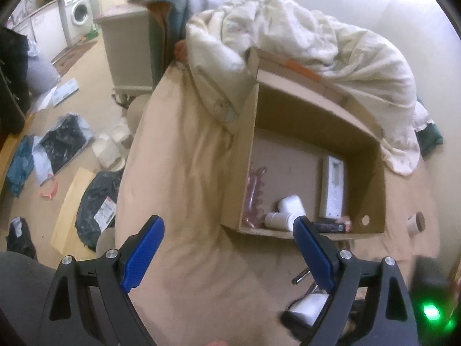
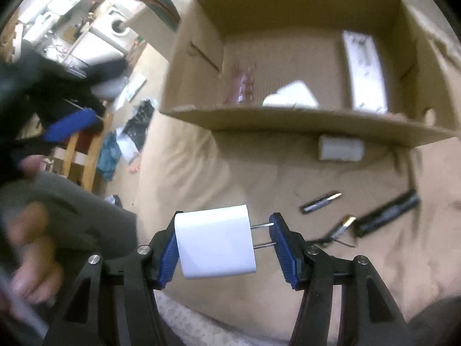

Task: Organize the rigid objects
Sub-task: 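Grasp the white plug adapter with the right gripper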

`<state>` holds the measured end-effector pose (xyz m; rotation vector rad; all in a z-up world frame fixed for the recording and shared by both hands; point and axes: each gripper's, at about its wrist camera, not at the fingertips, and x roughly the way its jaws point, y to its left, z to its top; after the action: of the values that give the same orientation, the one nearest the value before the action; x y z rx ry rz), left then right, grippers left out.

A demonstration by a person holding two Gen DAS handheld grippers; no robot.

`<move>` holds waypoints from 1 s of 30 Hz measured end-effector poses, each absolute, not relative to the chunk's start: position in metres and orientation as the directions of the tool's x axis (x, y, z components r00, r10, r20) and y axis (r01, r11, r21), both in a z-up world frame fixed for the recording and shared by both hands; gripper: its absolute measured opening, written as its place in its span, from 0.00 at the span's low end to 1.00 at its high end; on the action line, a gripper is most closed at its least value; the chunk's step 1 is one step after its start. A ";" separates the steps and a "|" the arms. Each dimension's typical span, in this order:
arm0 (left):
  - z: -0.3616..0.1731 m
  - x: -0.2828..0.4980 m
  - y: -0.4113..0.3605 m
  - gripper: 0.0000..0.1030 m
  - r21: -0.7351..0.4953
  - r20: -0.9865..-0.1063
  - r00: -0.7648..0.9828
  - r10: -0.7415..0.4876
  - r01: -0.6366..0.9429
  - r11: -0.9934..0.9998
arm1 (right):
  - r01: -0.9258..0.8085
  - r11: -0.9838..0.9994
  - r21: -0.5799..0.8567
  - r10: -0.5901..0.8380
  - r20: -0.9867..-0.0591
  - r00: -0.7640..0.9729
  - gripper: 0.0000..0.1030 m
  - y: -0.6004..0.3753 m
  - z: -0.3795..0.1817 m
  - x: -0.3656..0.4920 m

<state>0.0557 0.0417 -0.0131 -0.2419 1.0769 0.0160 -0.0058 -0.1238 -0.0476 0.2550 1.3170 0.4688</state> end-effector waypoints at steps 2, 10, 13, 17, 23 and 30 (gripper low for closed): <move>-0.016 0.056 0.041 0.87 -0.179 -0.877 0.471 -0.098 -0.130 0.975 | -0.183 0.880 0.438 0.471 -0.853 0.224 0.60 -0.147 -0.027 -0.002; -0.025 0.056 0.031 0.87 -0.120 -0.888 0.456 -0.057 -0.111 0.987 | -0.197 0.910 0.364 0.414 -0.792 0.449 0.60 -0.216 0.034 0.019; -0.028 0.057 0.030 0.87 -0.091 -0.891 0.454 -0.029 -0.116 0.989 | -0.177 0.910 0.375 0.411 -0.760 0.503 0.60 -0.230 0.041 0.029; -0.034 0.059 0.029 0.87 -0.061 -0.896 0.444 0.000 -0.123 0.991 | -0.179 0.900 0.398 0.427 -0.720 0.548 0.60 -0.245 0.039 0.038; -0.046 0.059 0.025 0.87 -0.007 -0.904 0.424 0.043 -0.116 0.993 | -0.059 0.909 0.413 0.367 -0.724 0.584 0.60 -0.266 0.008 0.038; -0.066 0.061 0.013 0.87 0.061 -0.914 0.394 0.100 -0.111 0.992 | -0.045 0.883 0.467 0.392 -0.682 0.617 0.60 -0.278 0.012 0.038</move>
<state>0.0613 0.0128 -0.0657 -0.0106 1.1584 0.1335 0.0383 -0.2780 0.0117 0.4323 0.8754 0.2603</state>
